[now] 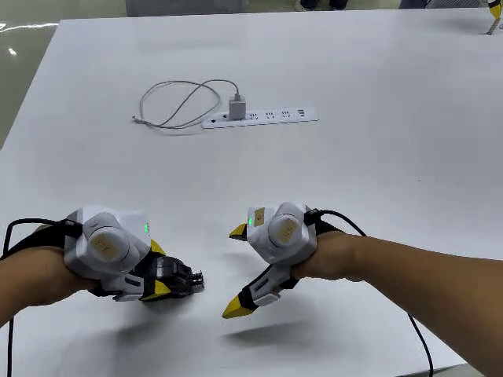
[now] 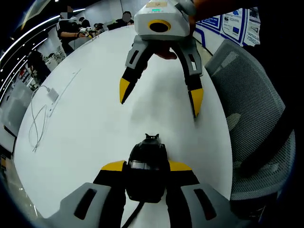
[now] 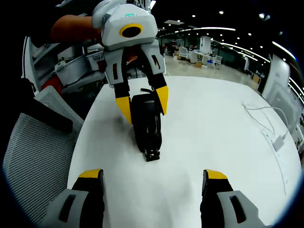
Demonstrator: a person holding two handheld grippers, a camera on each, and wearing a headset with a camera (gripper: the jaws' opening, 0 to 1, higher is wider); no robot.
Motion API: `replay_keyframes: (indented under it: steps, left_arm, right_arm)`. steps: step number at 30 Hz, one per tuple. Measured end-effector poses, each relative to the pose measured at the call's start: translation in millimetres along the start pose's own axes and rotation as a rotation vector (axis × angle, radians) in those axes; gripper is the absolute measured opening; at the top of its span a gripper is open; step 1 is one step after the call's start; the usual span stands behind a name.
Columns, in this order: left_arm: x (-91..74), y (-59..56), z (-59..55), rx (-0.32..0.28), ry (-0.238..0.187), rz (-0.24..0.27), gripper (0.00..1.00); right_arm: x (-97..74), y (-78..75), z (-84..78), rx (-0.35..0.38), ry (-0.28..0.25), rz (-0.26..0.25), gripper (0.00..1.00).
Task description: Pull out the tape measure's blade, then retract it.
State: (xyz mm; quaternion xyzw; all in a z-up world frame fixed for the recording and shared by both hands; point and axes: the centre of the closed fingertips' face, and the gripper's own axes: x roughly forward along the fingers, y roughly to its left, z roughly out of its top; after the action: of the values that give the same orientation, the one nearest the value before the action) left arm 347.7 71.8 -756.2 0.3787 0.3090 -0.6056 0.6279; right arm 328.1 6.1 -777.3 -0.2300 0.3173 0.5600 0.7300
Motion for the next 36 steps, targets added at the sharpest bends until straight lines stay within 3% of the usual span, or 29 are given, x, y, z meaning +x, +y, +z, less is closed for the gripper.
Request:
replay_keyframes:
  steps: [8,15,18,22,30,33,36]
  left_arm:
    - [2.1,-0.3,-0.9,0.007,0.006,-0.002,0.27]
    - [2.6,0.2,-1.3,0.008,0.011,-0.010,0.27]
    - [2.9,-0.3,-1.3,0.006,0.010,-0.012,0.28]
    - [2.9,-0.9,-1.0,-0.001,0.010,-0.017,0.28]
    - [2.8,-0.7,-1.1,-0.001,0.004,-0.013,0.28]
    - [3.2,-0.8,-1.1,-0.004,0.002,-0.014,0.28]
    - [3.3,-1.0,-1.0,-0.004,0.003,-0.015,0.28]
  right_arm:
    - [11.0,2.9,1.3,-0.073,0.017,0.030,0.62]
    - [20.8,0.8,7.0,-0.070,0.005,0.030,0.44]
    - [27.2,0.6,6.9,-0.022,0.003,0.041,0.36]
    - [35.5,4.8,5.6,-0.051,0.031,0.061,0.32]
    - [40.9,0.5,12.6,-0.069,0.025,0.055,0.16]
    - [42.9,-0.6,13.2,-0.070,0.033,0.060,0.16]
    - [47.7,5.1,11.5,-0.133,0.057,0.079,0.12]
